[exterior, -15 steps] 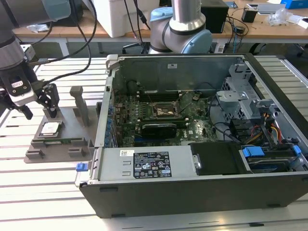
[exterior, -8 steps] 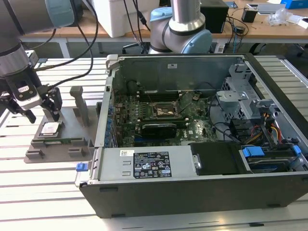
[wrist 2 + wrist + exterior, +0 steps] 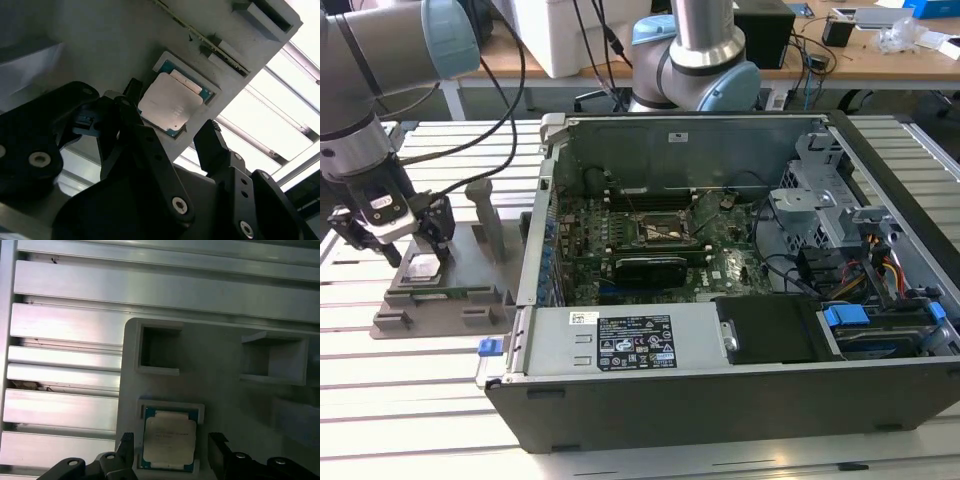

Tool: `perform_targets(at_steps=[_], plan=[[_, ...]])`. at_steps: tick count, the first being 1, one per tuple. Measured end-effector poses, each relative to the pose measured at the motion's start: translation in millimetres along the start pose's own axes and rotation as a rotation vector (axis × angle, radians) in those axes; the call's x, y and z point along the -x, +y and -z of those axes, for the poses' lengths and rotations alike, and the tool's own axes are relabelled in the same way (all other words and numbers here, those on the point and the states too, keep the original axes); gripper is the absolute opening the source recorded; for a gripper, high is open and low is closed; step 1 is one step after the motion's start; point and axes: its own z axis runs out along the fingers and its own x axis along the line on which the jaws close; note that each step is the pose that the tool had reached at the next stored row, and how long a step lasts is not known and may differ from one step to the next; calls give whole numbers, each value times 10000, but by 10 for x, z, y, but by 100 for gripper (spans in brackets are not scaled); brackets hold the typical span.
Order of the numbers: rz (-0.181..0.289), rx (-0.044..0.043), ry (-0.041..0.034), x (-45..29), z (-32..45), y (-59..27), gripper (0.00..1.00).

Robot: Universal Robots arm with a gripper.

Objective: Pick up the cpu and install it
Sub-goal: 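Pick up the cpu and move it towards the insertion slot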

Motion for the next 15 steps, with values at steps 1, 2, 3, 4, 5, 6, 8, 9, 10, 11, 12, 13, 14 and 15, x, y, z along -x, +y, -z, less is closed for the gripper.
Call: perform_targets(at_steps=[1, 2, 3, 4, 5, 6, 8, 9, 10, 11, 12, 13, 14, 15], plan=[[37, 0, 1, 0, -21, 0, 69], [67, 0, 1, 1, -40, 0, 69], [115, 1, 3, 1, -78, 0, 69], [134, 1, 5, 1, -103, -4, 69], [141, 1, 6, 0, -113, -8, 69], [142, 2, 5, -2, -128, -17, 69], [140, 3, 4, -7, -148, -23, 69], [141, 1, 4, -24, -156, -22, 69], [142, 1, 5, -29, -159, -22, 69], [143, 2, 4, -32, -164, -22, 69], [143, 2, 4, -33, -168, -26, 69], [141, 2, 4, -34, -170, -29, 69], [140, 2, 5, -34, -169, -29, 69], [140, 2, 5, -34, -170, -29, 69]])
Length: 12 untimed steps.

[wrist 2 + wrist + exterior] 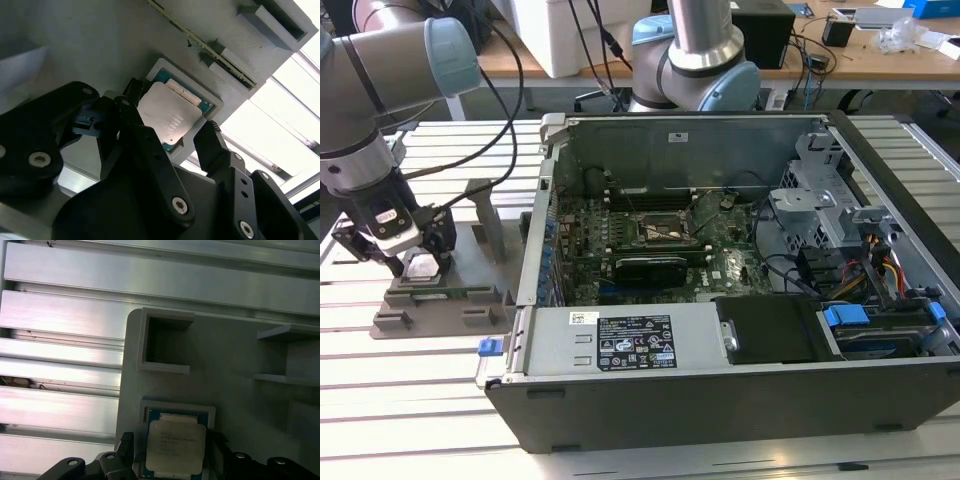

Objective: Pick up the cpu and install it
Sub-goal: 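Pick up the cpu and move it towards the insertion slot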

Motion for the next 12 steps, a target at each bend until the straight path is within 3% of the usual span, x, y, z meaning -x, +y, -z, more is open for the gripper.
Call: perform_targets(at_steps=[4, 7, 12], plan=[[1, 0, 1, 0, 0, -1, 67], [1, -1, 1, 0, 0, -1, 55], [2, 0, 0, 0, -1, -2, 55]])
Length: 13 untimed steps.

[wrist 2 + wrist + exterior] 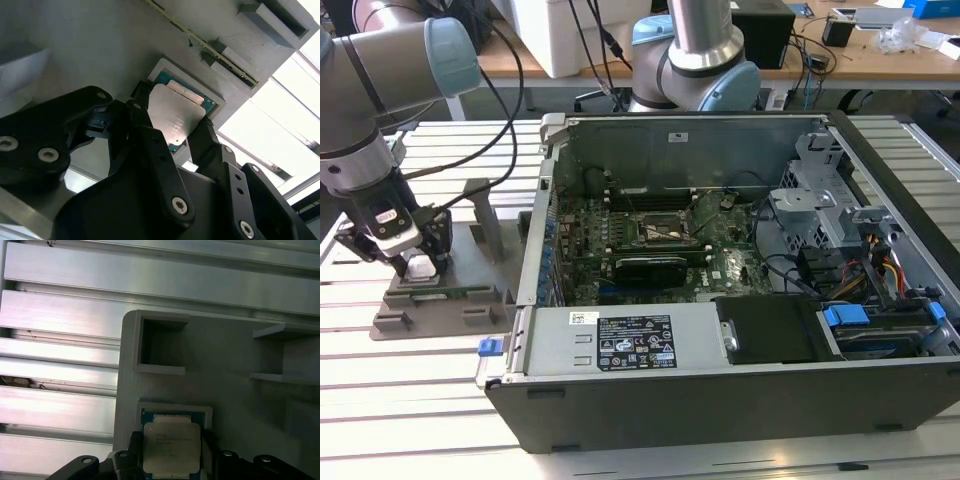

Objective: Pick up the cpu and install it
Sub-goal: 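Pick up the cpu and move it towards the insertion slot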

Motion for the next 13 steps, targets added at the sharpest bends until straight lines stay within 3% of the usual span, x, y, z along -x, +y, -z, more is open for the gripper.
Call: perform_targets(at_steps=[2, 5, 7, 9, 13], plan=[[0, 0, -1, 1, 43, -1, 55], [1, -1, -1, 6, 237, -1, 55], [0, 0, -1, 11, 442, -1, 55], [0, -1, 0, 15, 573, 0, 55], [0, 0, 0, 24, 932, 2, 55]])
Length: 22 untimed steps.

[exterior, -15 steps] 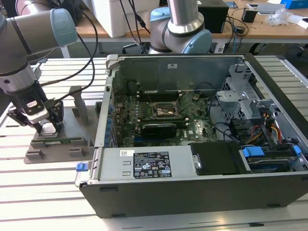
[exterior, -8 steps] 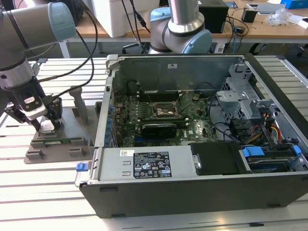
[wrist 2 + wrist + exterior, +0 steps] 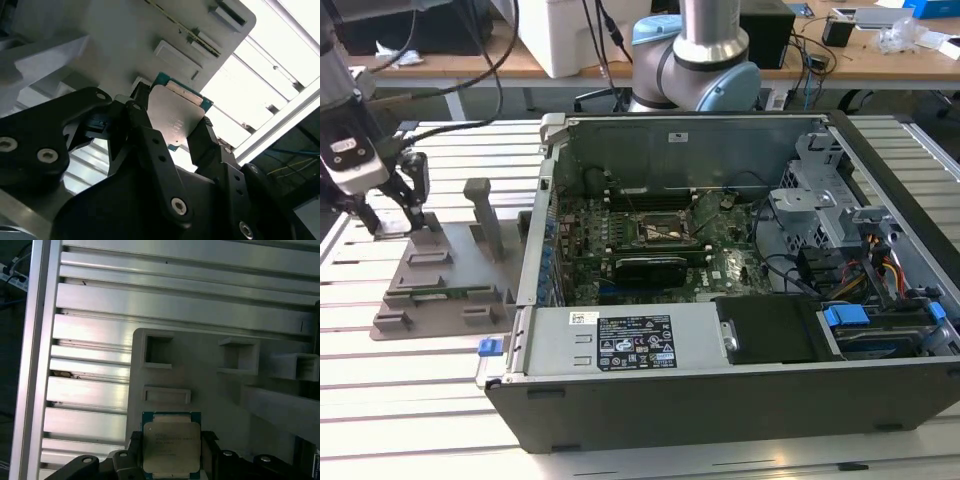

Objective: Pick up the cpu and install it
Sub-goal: 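Pick up the cpu and move it towards the insertion slot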

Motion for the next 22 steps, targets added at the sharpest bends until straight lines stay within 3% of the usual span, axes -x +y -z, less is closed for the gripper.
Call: perform_targets(at_steps=[10, 14, 18, 20, 21, 22], plan=[[0, 0, -1, 18, 687, 3, 55], [0, -1, 0, 22, 847, 3, 55], [-1, 0, -1, 28, 1101, 2, 55], [-1, 0, 0, 30, 1182, 2, 55], [-1, -1, 0, 33, 1317, 1, 55], [-1, 6, -1, 34, 1341, 1, 55]])
